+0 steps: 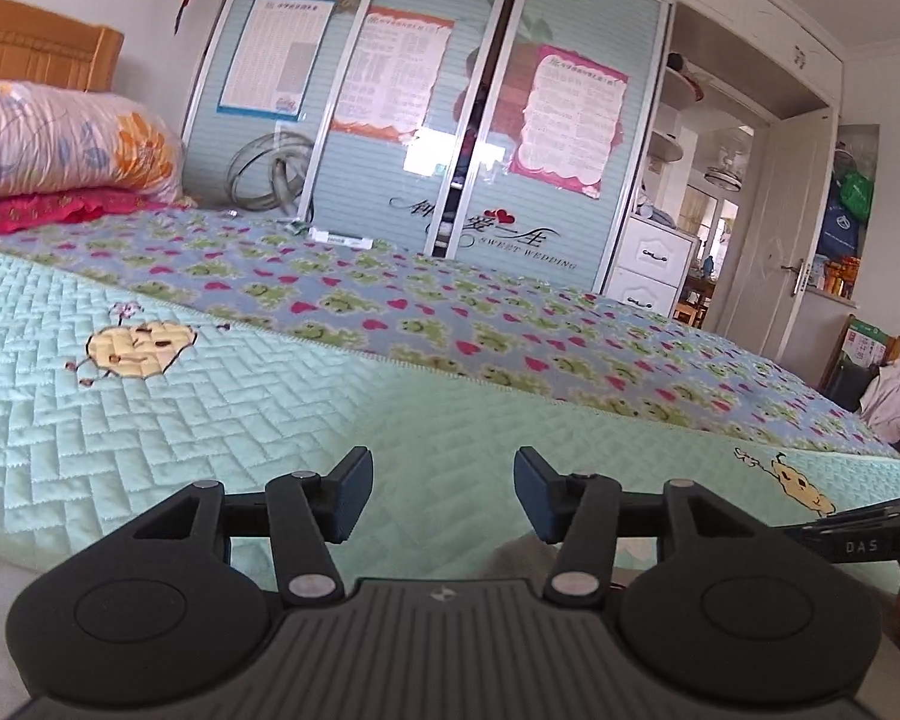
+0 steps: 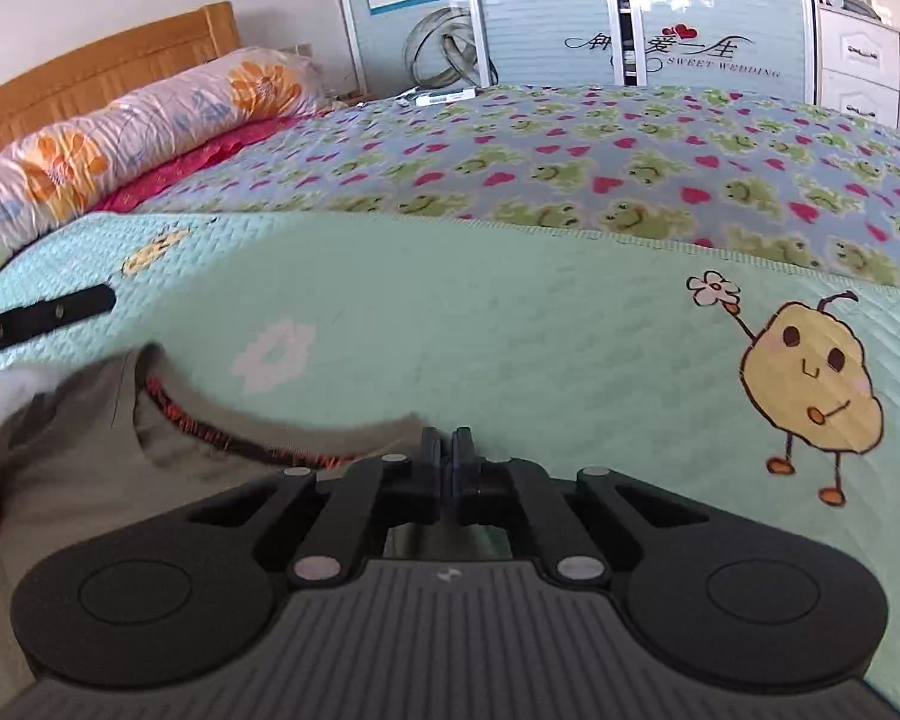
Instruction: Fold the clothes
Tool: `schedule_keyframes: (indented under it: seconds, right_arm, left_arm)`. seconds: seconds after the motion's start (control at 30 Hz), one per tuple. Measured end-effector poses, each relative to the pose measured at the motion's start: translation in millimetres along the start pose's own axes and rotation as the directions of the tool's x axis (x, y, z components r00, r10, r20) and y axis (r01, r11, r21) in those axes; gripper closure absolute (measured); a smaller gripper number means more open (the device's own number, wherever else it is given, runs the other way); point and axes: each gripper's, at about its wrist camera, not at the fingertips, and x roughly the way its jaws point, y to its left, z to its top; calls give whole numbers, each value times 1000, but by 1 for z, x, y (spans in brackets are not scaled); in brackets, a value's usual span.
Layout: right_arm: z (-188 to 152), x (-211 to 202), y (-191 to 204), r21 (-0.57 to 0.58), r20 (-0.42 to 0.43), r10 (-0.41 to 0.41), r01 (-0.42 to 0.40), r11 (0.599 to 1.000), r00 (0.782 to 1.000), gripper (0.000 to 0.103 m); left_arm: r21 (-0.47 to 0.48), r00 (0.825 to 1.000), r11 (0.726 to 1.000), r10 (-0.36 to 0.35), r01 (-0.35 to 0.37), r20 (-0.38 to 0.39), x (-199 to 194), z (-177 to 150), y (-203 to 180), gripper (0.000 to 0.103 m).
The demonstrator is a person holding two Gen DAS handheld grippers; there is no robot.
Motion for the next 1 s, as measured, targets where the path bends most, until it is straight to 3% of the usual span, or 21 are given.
schedule_keyframes:
  seconds: [0.1, 0.13, 0.2, 0.27, 0.37, 0.47, 0.5, 0.53, 0.63, 0.7, 0.77, 0.8, 0.87, 0.93, 0.97, 1.0]
  right_arm:
    - [0, -6, -8, 69, 44, -76, 73, 995, 996, 97]
    - [-2, -15, -9, 95, 73, -98, 91, 991, 992, 84]
    - [-7, -38, -8, 147, 140, -145, 124, 981, 979, 71]
    - [-15, -61, -8, 198, 178, -144, 108, 974, 973, 70]
    - [-29, -85, -8, 216, 181, -119, 79, 973, 976, 70]
    - [-38, -75, -16, 176, 88, -24, 8, 984, 996, 69]
    - [-39, -70, -24, 198, 68, -37, 23, 980, 997, 73]
    - [-39, -67, -32, 243, 66, -93, 74, 967, 994, 101]
    - [-39, -63, -52, 359, 51, -274, 238, 902, 960, 103]
    - [-37, -75, -36, 353, 105, -336, 281, 892, 936, 97]
    - [-36, -78, -18, 366, 160, -242, 171, 915, 957, 90]
    - [-35, -75, -11, 382, 172, -169, 92, 920, 970, 78]
    - [-29, -53, -6, 430, 171, -13, -63, 901, 985, 72]
    - [-23, -17, -17, 479, 128, 6, -68, 875, 992, 73]
    - [-20, 2, -24, 500, 103, 2, -54, 864, 995, 77]
    - [-21, 12, -37, 562, 107, -21, -44, 826, 994, 103]
  left_arm:
    - [-35, 1000, 999, 25, -25, 3, -3, 1, 6, 48]
    - [-48, 999, 999, 26, -25, 20, -6, 2, 9, 48]
    - [-54, 997, 997, 52, -49, 61, -15, 6, 10, 48]
    - [-54, 992, 995, 84, -80, 89, -23, 10, 10, 47]
    - [-49, 992, 993, 107, -103, 65, -22, 10, 11, 46]
    - [-15, 993, 994, 109, -110, -42, -4, 5, 10, 46]
    - [-17, 992, 994, 107, -108, -72, 1, 4, 12, 46]
    - [-41, 990, 993, 109, -113, -87, 3, 4, 17, 46]
    - [-145, 985, 976, 147, -159, -90, 1, 3, 35, 46]
    - [-203, 981, 961, 174, -188, -84, -3, 2, 45, 46]
    - [-230, 979, 952, 194, -203, -58, -9, 2, 47, 46]
    - [-234, 977, 948, 209, -213, -45, -12, 3, 47, 46]
    - [-247, 975, 944, 219, -219, -31, -15, 4, 48, 45]
    - [-267, 972, 935, 231, -232, -32, -16, 5, 52, 45]
    - [-282, 972, 931, 231, -232, -36, -16, 5, 55, 45]
    - [-300, 973, 926, 227, -228, -39, -17, 5, 57, 45]
